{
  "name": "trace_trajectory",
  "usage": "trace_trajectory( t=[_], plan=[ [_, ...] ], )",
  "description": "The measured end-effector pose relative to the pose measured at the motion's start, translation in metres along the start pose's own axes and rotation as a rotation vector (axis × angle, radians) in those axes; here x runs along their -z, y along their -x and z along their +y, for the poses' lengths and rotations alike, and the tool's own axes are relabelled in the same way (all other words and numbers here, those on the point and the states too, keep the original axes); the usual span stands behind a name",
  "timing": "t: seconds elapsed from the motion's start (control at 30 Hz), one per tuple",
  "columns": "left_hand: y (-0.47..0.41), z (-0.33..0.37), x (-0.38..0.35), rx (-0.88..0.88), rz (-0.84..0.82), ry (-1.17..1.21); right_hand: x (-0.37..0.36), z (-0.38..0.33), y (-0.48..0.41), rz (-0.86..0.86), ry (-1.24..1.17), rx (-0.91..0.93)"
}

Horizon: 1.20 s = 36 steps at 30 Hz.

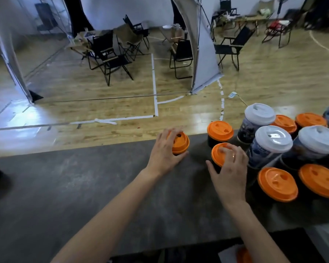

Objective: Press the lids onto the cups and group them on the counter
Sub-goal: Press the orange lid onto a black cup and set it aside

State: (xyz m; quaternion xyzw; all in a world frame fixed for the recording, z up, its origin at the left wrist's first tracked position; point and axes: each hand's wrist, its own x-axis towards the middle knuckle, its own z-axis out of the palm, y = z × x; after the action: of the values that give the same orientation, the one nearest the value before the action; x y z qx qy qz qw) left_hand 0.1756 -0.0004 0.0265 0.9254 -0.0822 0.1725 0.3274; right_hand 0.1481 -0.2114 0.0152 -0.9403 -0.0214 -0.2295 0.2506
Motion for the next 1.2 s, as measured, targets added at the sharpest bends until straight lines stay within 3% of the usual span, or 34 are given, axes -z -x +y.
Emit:
trace_trajectory(
  t=[0.13, 0.33, 0.53, 0.67, 0.83, 0.93, 1.0, 1.03, 1.2],
  plan=[
    [0.056, -0.029, 0.043, 0.097, 0.132, -0.058, -0.002, -0.002, 0.006, 0.047, -0.155, 0.047],
    [0.13, -0.068, 0.112, 0.24, 0.392, -0.202, -0.03, -0.083, 0.042, -0.125, -0.483, 0.362],
    [0.148, -0.067, 0.114, 0.279, 0.384, -0.189, -0.057, -0.11, 0.049, -0.272, -0.549, 0.49],
    [0.15, -0.066, 0.11, 0.304, 0.366, -0.17, -0.063, -0.1, 0.051, -0.362, -0.561, 0.457],
    [0.155, -0.055, 0.11, 0.316, 0.369, -0.179, -0.063, -0.094, 0.051, -0.551, -0.717, 0.2],
    [0.166, -0.026, 0.111, 0.089, 0.518, -0.223, -0.064, -0.087, 0.053, -0.566, -0.784, 0.097],
    [0.179, -0.002, 0.099, -0.072, 0.505, -0.13, -0.064, -0.077, 0.056, -0.553, -0.795, 0.118],
    [0.184, 0.008, 0.089, -0.069, 0.447, -0.049, -0.062, -0.072, 0.058, -0.559, -0.804, 0.136],
    [0.165, 0.016, 0.035, 0.473, 0.33, 0.553, -0.056, -0.061, 0.061, -0.599, -0.819, 0.279]
  ],
)
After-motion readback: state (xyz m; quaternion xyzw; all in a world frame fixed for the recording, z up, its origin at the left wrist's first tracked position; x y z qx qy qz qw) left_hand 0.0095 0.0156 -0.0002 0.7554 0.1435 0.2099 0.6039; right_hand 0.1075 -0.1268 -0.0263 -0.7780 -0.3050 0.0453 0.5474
